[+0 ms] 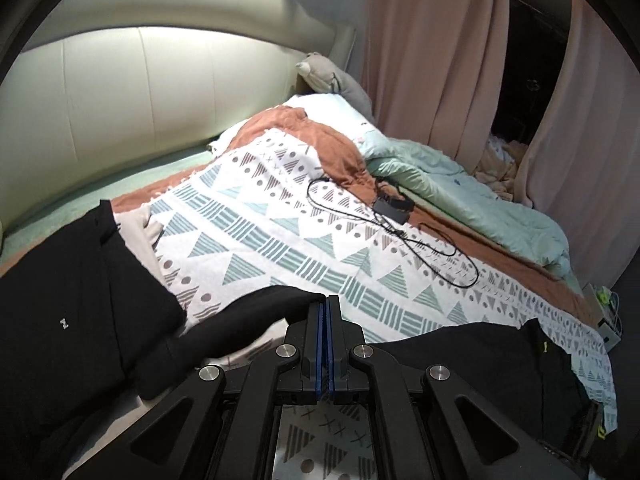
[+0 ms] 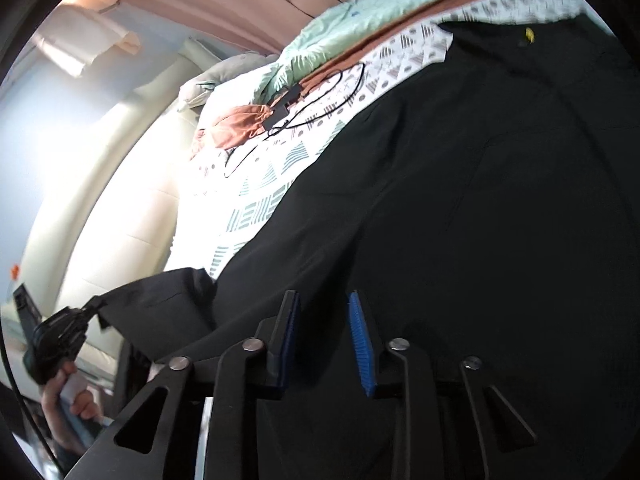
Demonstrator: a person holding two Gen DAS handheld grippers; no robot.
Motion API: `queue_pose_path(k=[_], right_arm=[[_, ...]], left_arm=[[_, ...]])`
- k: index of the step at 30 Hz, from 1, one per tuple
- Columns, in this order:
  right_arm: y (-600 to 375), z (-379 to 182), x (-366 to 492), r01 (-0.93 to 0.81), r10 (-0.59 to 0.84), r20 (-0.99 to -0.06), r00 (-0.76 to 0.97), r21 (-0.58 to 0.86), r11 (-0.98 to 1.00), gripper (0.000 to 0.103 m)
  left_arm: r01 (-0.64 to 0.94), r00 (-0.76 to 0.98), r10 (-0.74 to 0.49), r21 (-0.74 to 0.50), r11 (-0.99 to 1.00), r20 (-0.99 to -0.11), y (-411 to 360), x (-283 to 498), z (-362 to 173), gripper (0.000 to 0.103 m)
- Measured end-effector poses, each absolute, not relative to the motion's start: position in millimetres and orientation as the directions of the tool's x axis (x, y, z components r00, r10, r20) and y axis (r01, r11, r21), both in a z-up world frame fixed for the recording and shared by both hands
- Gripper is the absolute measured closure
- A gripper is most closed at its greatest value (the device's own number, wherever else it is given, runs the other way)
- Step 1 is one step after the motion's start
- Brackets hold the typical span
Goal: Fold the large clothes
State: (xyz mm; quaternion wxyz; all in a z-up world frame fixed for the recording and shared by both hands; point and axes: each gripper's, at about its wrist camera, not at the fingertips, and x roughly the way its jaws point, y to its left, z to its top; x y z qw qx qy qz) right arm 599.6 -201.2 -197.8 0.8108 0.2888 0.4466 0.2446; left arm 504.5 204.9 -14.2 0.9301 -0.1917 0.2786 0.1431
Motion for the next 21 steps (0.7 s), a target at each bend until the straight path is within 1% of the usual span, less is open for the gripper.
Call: queue_pose_path(k=[7,10,12,13,15,18,21], right_arm=[[-190,-221,627,-0.086,0.695,-0.557,0.454,0.749,0.657,0.084],[-181,-242,638,-0.033,0.671,-0.617,0.411,0.725,0.688,0.084],[-182,-242,637,-0.031,0.681,-0.597,0.423,0.742,0.669,0.083],[-182,-240,636,-0.029,0.689,-0.596,0.413,0.748,0.663,0.081],[-185,-233,632,-0.035,0.714,-0.579,0.394,0.767,0.641,0.067],[-201,-213,619,-0.046,0.704,-0.561,0.435,0.767,0.64,0.055],[-225,-193,601,-0.041,0.695,-0.536,0.479,0.778,0.627,0.055]], left_arm=[[-0.282,0.855,0.102,-0.291,0.914,-0.509,175,515,33,0.103],[-0.235,0.867,0.065,-0.289,0.928,-0.494,154,522,52,0.103],[-0.208,0.875,0.049,-0.282,0.937,-0.481,138,526,63,0.103],[-0.193,0.88,0.037,-0.284,0.939,-0.474,130,529,69,0.103],[-0.163,0.888,0.012,-0.29,0.943,-0.46,116,532,79,0.103],[-0.115,0.897,-0.029,-0.298,0.948,-0.441,95,534,92,0.103],[-0.063,0.902,-0.079,-0.311,0.948,-0.424,72,536,105,0.103]])
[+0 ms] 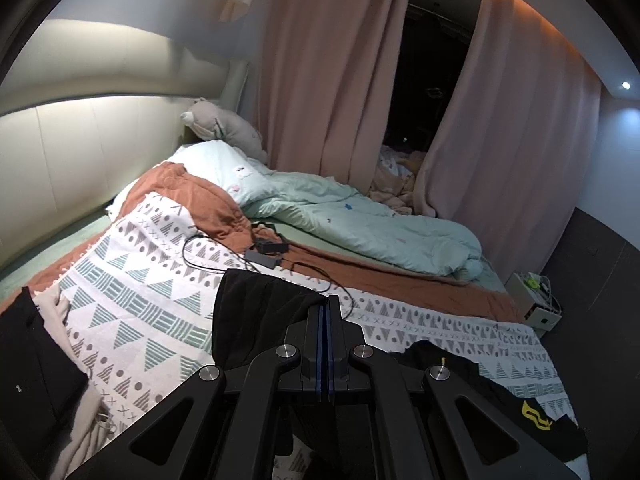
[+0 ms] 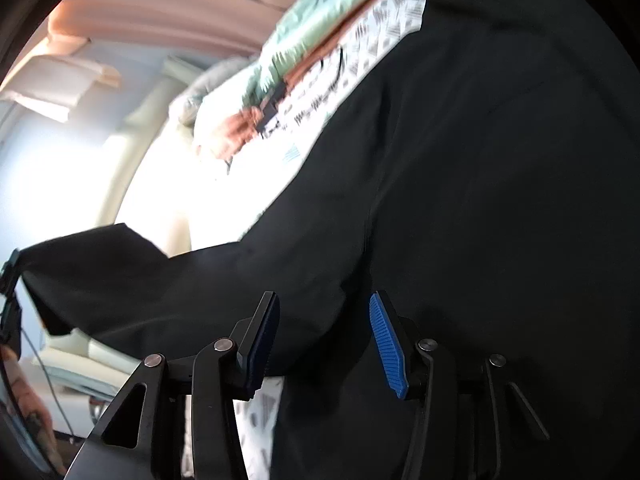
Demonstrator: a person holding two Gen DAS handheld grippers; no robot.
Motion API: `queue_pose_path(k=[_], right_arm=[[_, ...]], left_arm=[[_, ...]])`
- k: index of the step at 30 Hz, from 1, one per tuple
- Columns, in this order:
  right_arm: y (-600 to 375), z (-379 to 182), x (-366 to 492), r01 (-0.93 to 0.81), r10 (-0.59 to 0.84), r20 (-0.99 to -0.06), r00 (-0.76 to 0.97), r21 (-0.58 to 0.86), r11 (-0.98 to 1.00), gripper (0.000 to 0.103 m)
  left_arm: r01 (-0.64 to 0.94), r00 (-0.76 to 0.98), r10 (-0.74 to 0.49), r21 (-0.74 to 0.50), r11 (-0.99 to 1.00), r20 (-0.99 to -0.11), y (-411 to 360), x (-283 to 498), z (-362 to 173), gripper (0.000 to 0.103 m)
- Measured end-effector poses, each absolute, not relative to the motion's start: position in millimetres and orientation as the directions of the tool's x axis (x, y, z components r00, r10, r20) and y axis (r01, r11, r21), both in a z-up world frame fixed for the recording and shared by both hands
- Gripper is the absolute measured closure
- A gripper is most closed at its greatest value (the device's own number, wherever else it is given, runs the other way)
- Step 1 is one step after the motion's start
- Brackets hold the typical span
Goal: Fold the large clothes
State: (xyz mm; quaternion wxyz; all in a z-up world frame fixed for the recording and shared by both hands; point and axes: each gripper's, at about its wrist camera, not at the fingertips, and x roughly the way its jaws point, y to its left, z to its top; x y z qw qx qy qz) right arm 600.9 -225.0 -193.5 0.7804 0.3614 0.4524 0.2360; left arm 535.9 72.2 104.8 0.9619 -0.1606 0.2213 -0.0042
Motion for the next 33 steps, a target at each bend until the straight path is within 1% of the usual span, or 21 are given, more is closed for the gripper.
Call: queue_pose_path(k=[5,10,13,16,19,22,27,33], right_arm=[[-267,-156,572,-0.032,0.631,-0.548,0.549,0.741,0.671,0.055],[-316,-126,540,0.003,0.558,-0.528,0.641,0.728,0.686,0.055],[-342,-130,509,0.04,0.526,-0.529,0.666,0.73,0.683,0.055],[-359,-140,488,0.101,0.487,-0.56,0.67,0.719,0.688,0.055],[-381,-144,465,0.162,0.441,-0.573,0.691,0.717,0.678,0.055],[-400,-143,460,0.21,0.395,-0.581,0.712,0.713,0.669,0.055],[-444,-138,454,0.228,0.374,-0.536,0.757,0.753,0.618,0.055],[-481,-150,441,0.314,0.318,-0.539,0.78,0.777,0.545,0.055]], left_arm=[[0.015,0.898,-0.155,-0.324,0.946,-0.413,33,542,120,0.103],[0.093,0.881,-0.232,-0.33,0.94,-0.413,-8,544,130,0.103],[0.146,0.862,-0.288,-0.339,0.929,-0.418,-31,545,133,0.103],[0.194,0.846,-0.326,-0.325,0.926,-0.422,-59,544,134,0.103],[0.231,0.824,-0.365,-0.331,0.915,-0.433,-86,548,130,0.103],[0.265,0.796,-0.405,-0.343,0.901,-0.45,-118,553,120,0.103],[0.321,0.748,-0.463,-0.351,0.879,-0.475,-170,561,99,0.103],[0.358,0.675,-0.52,-0.383,0.851,-0.524,-226,579,50,0.102]])
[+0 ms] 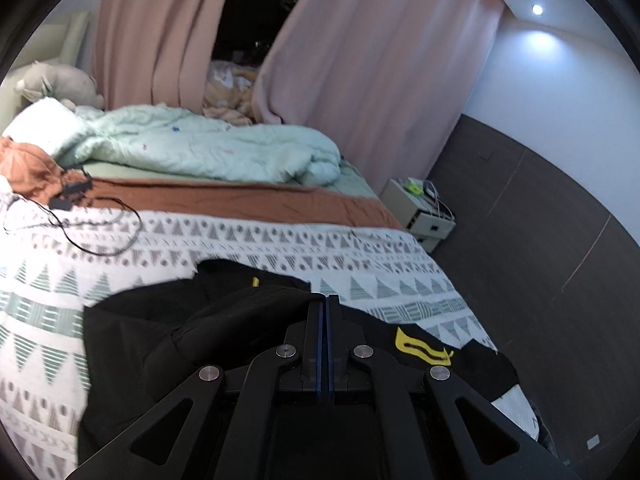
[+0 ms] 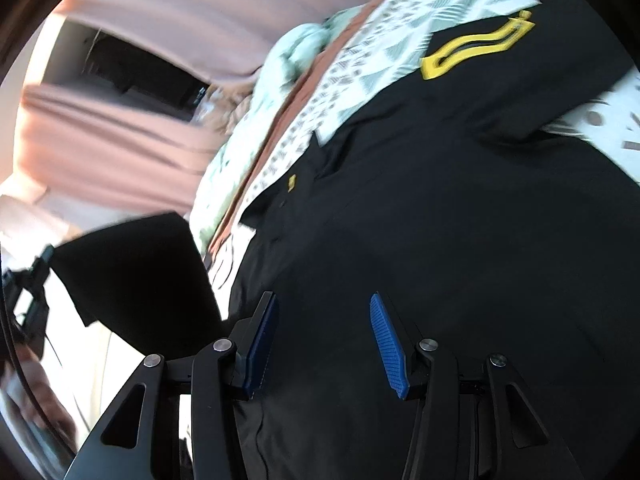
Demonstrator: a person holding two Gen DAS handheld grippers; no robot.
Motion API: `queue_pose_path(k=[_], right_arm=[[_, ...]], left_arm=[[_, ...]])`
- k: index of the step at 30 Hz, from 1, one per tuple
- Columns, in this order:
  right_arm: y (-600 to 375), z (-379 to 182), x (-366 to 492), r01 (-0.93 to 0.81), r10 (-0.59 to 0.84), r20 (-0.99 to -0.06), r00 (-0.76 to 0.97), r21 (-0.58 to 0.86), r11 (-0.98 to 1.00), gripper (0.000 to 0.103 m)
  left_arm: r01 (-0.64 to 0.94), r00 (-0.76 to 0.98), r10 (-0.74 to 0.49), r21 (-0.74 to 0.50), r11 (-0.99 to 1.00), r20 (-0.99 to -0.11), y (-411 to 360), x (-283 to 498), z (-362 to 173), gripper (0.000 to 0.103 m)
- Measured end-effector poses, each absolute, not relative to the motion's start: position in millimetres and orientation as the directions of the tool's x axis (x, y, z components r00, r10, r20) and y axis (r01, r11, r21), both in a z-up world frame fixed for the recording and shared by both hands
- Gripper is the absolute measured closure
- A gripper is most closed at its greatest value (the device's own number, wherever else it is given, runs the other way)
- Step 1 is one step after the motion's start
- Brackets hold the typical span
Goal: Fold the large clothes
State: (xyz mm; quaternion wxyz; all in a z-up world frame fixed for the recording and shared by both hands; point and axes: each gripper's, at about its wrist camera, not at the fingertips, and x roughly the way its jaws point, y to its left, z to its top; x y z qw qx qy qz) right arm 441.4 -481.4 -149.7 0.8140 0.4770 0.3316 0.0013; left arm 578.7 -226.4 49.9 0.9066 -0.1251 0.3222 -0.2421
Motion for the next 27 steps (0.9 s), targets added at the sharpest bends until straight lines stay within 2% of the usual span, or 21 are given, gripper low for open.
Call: queue_pose_path(k=[8,9,11,12,13,14,15,16,18,22,27], right_arm=[[-515,-153,425,0.393,0.258,-0.56,0.787,0.778,0.491,0.053],[-520,-154,423,0.403,0.254,-0.567,0.783,0.774,0.488,0.046],[-521,-157,421,0.417,0.245,-0.573,0.782,0.774,0.477,0.037],[-525,-157,418,0.419,0.245,-0.572,0.783,0.776,0.472,0.037],[-519,-156,427,0.422,0.243,-0.573,0.783,0.776,0.469,0.037],[-520,-155,426,0.422,0.24,-0.57,0.786,0.777,0.467,0.037],[-520,-153,426,0.421,0.237,-0.569,0.788,0.777,0.467,0.037],[-520,-151,423,0.421,0.233,-0.569,0.789,0.776,0.47,0.037],[-519,-146,420,0.416,0.234,-0.566,0.79,0.776,0.474,0.036],[-516,-142,422,0.394,0.244,-0.56,0.792,0.774,0.495,0.035],[-505,-132,423,0.375,0.241,-0.569,0.786,0.749,0.546,0.035]], left_arm=[[0.364,0.541,-0.577,-0.449,0.816,-0.612,-278,589,-22,0.102],[0.362,0.52,-0.59,-0.466,0.807,-0.618,-282,590,-30,0.101],[0.352,0.473,-0.619,-0.509,0.786,-0.628,-286,588,-48,0.094],[0.35,0.453,-0.637,-0.533,0.77,-0.623,-287,586,-56,0.083],[0.348,0.432,-0.662,-0.564,0.749,-0.612,-285,582,-63,0.063],[0.342,0.422,-0.677,-0.586,0.735,-0.603,-285,578,-68,0.051],[0.33,0.425,-0.686,-0.605,0.725,-0.59,-281,572,-71,0.028],[0.319,0.437,-0.691,-0.619,0.718,-0.576,-276,566,-74,0.015],[0.295,0.465,-0.707,-0.659,0.692,-0.534,-260,551,-76,0.012],[0.224,0.488,-0.699,-0.699,0.679,-0.523,-225,526,-79,0.012],[0.131,0.591,-0.605,-0.677,0.724,-0.533,-173,499,-75,0.012]])
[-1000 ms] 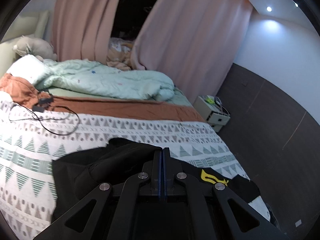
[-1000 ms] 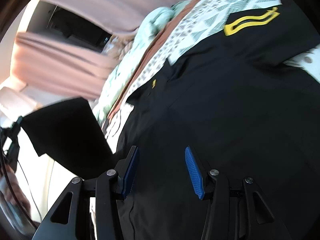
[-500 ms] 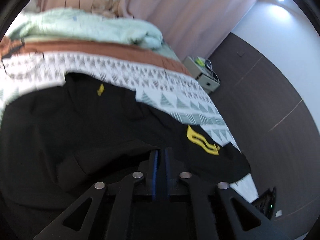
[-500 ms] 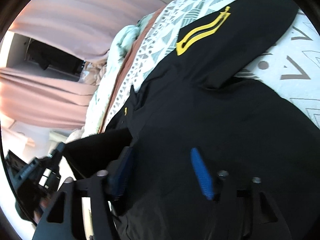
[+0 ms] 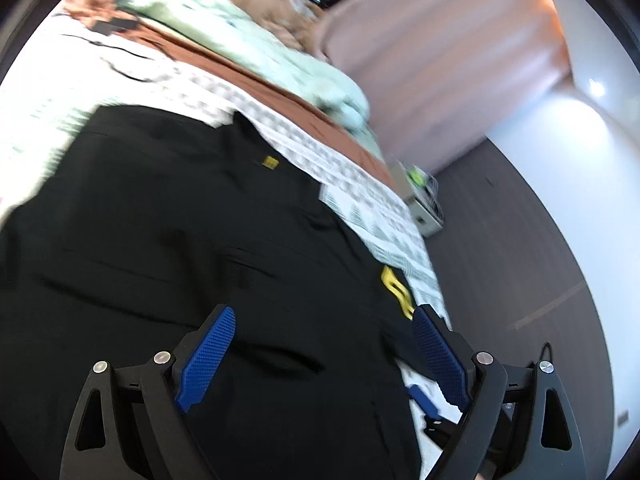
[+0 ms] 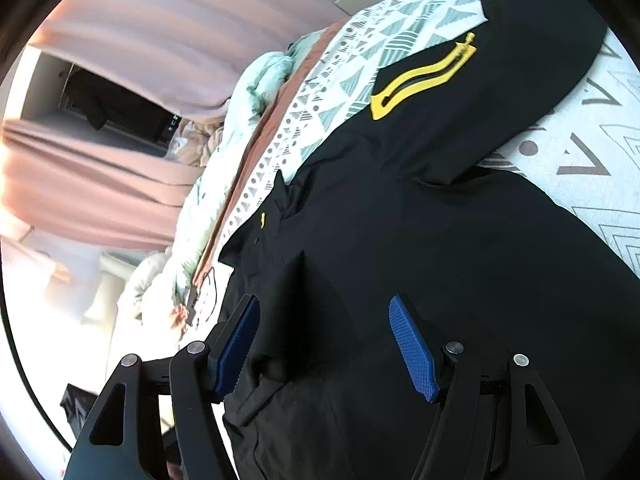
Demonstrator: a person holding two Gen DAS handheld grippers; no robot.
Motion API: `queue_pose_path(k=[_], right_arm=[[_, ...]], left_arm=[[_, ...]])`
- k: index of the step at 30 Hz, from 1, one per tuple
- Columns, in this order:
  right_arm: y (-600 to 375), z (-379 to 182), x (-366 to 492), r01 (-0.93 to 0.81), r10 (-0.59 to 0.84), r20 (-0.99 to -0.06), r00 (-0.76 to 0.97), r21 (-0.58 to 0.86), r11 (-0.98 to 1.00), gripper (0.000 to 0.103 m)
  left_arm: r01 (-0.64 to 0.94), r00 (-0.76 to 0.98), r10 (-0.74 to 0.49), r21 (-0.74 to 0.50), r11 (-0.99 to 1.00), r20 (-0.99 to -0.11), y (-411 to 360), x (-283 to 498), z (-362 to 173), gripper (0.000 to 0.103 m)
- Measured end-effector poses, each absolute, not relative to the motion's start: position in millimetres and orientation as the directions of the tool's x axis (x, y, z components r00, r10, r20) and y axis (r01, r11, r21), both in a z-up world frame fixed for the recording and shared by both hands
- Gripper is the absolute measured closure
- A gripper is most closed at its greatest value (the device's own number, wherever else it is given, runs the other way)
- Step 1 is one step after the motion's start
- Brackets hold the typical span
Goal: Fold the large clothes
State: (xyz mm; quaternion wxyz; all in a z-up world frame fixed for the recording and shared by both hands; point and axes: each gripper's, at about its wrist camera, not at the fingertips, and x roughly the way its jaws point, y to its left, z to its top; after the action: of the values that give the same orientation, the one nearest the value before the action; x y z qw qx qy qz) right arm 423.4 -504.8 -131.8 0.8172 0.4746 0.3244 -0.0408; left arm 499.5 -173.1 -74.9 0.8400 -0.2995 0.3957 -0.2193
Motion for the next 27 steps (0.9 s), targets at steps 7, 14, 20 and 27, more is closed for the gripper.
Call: queue_pose_path(k=[7,14,20,27], right_arm=[[-475,-123,431,0.348,0.221,-0.601,0.768,0.682,0.644,0.035],[-418,-124,465,0.242,0.231,-0.635,0.737,0.567,0.787,0.03],[-375,-138,492,0.201,0.183,-0.718,0.672,0.414,0.888,0.024],[-332,-150,518,0.114,0.114,-0.785,0.61,0.229,0.967,0.024]], left_arm=[[0.001,0.685,-0.434,-0.595,0.804,-0.585,-99,476,-67,0.012],[-0.089,0.706,-0.363,-0.585,0.806,-0.608,-38,479,-88,0.012],[-0.135,0.698,-0.298,-0.529,0.838,-0.651,-10,492,-101,0.013],[-0.162,0.657,-0.252,-0.459,0.874,-0.711,9,511,-121,0.019]])
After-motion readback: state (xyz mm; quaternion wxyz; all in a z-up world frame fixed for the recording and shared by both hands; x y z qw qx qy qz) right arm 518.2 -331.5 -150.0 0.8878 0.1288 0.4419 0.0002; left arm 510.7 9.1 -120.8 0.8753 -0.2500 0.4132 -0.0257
